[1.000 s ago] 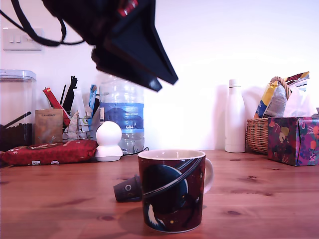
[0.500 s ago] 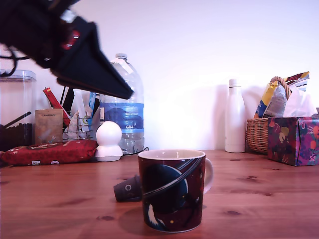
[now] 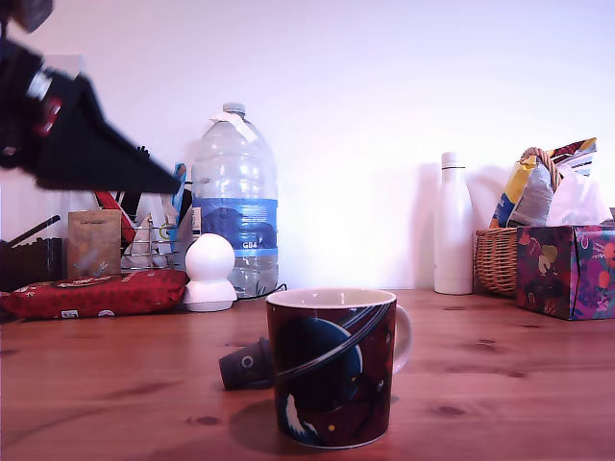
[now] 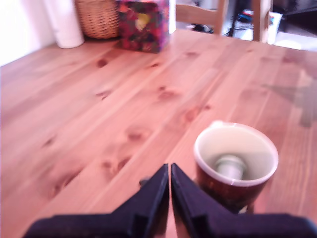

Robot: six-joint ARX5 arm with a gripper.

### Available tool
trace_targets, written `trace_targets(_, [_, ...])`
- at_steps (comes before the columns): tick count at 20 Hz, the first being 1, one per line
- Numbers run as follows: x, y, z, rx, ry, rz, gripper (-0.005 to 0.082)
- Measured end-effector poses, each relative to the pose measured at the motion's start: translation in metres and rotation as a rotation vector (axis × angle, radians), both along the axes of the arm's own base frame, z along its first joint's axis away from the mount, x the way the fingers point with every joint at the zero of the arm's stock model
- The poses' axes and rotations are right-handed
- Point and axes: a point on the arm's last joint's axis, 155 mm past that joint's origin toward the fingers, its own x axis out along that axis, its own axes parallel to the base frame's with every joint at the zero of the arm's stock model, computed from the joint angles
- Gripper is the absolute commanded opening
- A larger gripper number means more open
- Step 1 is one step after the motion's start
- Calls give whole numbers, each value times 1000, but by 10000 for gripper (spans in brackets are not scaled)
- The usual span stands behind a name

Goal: Pick up the coffee capsules from the table one by one and drop them inside the nearest coffee cup

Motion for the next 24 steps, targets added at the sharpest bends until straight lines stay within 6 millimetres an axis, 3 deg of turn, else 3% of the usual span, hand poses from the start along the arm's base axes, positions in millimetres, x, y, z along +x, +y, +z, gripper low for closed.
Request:
trace_targets(7, [-15, 11, -35, -2, 41, 27, -19])
trace_targets(14, [-9, 16, -37, 16, 25, 64, 17])
trace_targets(15, [-9, 16, -37, 17, 25, 64, 165])
trace_targets(17, [-9, 16, -38, 20, 32, 65, 636])
trace_targets(18, [-9, 16, -38, 20, 32, 65, 756])
trace_targets(19, [-9, 16, -39, 22, 33, 65, 795])
trace_targets(24, [-9, 16, -56, 61, 60, 52, 793])
